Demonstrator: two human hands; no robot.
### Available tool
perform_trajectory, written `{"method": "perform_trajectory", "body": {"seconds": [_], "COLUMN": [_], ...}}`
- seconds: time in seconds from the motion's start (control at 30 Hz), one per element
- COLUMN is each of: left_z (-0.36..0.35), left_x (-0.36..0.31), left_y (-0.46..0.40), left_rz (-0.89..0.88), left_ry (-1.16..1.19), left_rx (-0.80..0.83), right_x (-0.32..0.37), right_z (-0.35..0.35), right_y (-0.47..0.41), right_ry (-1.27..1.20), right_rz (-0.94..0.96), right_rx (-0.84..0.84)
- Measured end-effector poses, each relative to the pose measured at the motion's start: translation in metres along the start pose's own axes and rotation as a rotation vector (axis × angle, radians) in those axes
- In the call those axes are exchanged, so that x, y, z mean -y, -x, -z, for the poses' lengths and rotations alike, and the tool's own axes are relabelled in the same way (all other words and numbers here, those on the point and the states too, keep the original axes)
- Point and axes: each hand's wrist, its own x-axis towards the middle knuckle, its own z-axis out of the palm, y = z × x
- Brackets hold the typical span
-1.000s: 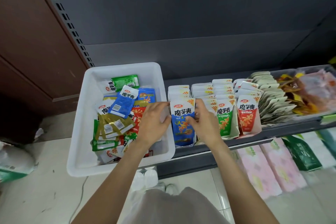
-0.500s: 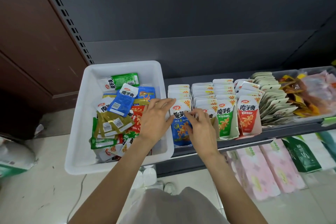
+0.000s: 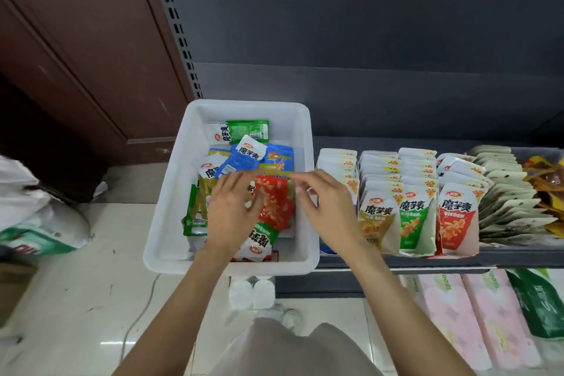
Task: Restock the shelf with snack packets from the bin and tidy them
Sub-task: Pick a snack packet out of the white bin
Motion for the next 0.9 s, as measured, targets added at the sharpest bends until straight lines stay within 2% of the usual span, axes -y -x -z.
{"method": "perform_trajectory", "body": {"seconds": [0.07, 0.17, 0.33, 0.43, 0.53, 0.63, 0.77, 0.9], "left_z": [0.01, 0.014, 0.012, 0.009, 0.007, 0.004, 0.005, 0.004], "left_x": [0.029, 0.057, 0.065, 0.068, 0.072, 0.074, 0.073, 0.075], "left_y": [0.001, -0.007, -0.016, -0.015, -0.016, -0.015, -0.015, -0.013], "left_rz": [0.08, 0.246, 0.326, 0.318, 0.373, 0.397, 0.42, 0.382], "left_ry": [-0.097, -0.195, -0.292, -0.342, -0.346, -0.363, -0.283, -0.239], "left_rx": [-0.015, 0.125, 0.351, 0.334, 0.325, 0.316, 0.279, 0.23], "right_x": [0.007, 0.012, 0.011, 0.014, 0.015, 0.009, 0.011, 0.01], "right_z": [-0.029, -0.08, -0.138, -0.153, -0.152, -0.14, -0.132, -0.135], "right_y": [-0.026, -0.068, -0.113, -0.122, -0.126, -0.125, -0.121, -0.117], "right_ry": [-0.001, 0.09, 0.249, 0.337, 0.324, 0.358, 0.409, 0.519], "right_rz": [-0.015, -0.105, -0.274, -0.358, -0.37, -0.306, -0.16, -0.15], "right_rx": [0.127, 0.349, 0.468, 0.513, 0.531, 0.594, 0.775, 0.728]}}
